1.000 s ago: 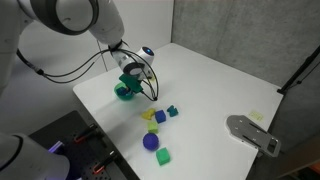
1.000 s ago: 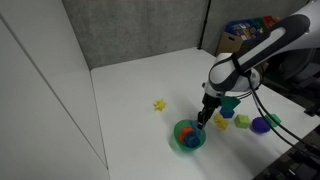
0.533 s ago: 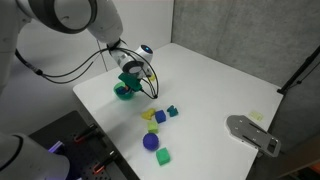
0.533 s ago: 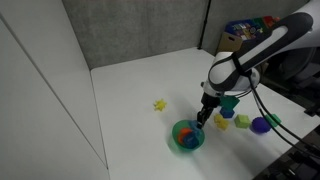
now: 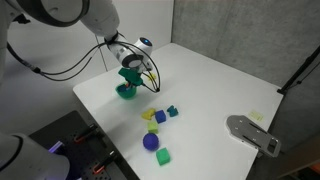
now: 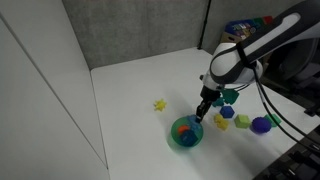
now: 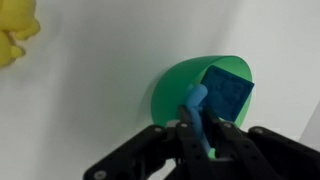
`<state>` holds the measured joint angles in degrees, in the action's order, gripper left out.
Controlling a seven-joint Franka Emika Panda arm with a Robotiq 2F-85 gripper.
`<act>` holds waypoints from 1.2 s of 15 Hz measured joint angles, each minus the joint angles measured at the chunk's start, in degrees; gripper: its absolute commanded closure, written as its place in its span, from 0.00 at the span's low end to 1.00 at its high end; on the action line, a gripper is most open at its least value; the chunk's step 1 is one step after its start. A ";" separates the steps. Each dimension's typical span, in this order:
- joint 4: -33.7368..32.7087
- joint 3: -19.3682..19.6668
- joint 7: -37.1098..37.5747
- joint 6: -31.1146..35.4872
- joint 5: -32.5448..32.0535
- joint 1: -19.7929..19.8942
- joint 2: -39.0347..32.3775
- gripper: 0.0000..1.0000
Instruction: Pick up the light blue toy from the green bowl and put it on the table
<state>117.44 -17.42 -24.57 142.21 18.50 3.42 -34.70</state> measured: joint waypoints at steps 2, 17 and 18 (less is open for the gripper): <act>0.24 -0.16 -1.11 -0.67 0.05 0.97 0.98 0.95; 6.42 3.84 -7.21 1.62 2.19 7.79 12.85 0.95; 7.03 4.58 -7.38 3.04 2.18 7.78 13.27 0.95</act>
<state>124.47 -12.85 -31.95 145.25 20.69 11.20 -21.43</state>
